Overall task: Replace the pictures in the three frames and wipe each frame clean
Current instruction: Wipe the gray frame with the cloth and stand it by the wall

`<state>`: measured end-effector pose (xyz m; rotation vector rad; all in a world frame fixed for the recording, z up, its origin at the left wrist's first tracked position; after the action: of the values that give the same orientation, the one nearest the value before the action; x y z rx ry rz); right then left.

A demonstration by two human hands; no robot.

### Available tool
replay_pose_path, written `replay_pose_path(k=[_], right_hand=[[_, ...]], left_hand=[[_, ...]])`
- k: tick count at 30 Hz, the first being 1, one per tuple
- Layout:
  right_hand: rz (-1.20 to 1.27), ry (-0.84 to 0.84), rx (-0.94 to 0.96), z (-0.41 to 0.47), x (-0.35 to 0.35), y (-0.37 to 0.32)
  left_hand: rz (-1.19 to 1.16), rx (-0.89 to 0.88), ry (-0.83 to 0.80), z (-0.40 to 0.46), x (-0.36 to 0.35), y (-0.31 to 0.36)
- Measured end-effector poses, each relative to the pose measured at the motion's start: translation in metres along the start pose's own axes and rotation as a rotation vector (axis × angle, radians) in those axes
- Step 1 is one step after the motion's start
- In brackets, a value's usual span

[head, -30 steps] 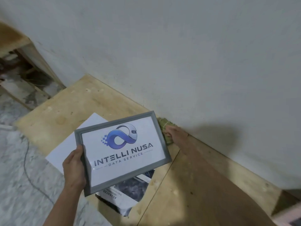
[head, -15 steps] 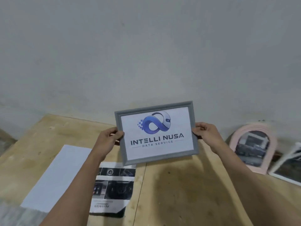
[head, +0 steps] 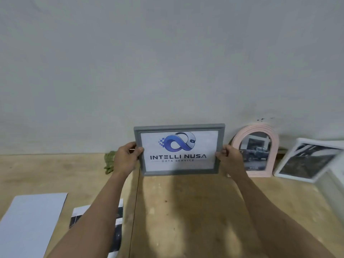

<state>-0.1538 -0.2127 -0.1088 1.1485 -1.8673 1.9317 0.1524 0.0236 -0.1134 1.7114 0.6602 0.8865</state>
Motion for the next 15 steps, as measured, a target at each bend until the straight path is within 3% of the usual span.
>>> replay_pose_path(k=[15], right_hand=[[-0.192,-0.016,-0.1,0.074,-0.055,0.044]], left_hand=[[0.087,0.076,0.041,0.065,-0.043,-0.049]])
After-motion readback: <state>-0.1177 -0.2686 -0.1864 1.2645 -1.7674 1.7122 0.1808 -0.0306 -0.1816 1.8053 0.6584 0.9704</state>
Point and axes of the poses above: each hand's wrist, its own z-axis towards the middle knuckle, its own x-axis out of the back of the hand, y = z × x, the point moved 7 cm from there along z, towards the middle knuckle, and after that the axes turned 6 degrees about -z, right-handed, at the moved point
